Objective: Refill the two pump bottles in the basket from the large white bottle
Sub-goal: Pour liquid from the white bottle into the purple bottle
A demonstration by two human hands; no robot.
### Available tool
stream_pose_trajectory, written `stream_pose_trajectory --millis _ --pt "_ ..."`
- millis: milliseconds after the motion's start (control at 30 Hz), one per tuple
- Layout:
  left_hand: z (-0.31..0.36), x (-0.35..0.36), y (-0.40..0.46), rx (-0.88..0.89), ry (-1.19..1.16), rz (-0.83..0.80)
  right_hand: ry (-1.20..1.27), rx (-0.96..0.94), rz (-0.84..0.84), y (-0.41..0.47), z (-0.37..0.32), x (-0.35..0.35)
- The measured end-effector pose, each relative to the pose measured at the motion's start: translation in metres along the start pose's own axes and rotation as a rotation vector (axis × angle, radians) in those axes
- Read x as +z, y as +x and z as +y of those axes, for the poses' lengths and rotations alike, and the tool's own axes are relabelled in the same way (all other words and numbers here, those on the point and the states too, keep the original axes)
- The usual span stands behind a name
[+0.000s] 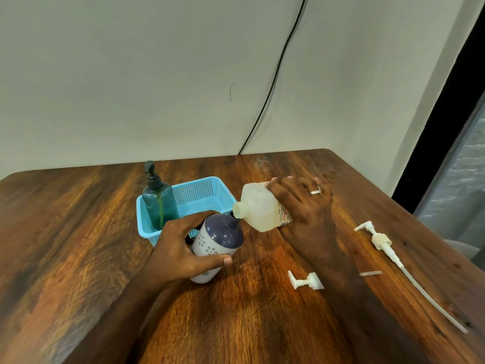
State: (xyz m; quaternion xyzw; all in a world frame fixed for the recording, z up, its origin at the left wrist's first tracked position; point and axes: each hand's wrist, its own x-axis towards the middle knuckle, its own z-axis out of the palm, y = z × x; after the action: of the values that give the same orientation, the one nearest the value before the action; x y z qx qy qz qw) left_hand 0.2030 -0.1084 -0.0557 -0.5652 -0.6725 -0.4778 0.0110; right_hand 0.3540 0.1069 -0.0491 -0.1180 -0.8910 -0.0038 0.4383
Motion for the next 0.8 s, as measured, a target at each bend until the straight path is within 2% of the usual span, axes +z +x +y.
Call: stream_pose_trajectory --millis 800 --pt "-0.0006 0.0002 0.0003 0.019 0.011 0.004 0.005 -0.002 0.009 -0.0006 0.0014 0.0012"
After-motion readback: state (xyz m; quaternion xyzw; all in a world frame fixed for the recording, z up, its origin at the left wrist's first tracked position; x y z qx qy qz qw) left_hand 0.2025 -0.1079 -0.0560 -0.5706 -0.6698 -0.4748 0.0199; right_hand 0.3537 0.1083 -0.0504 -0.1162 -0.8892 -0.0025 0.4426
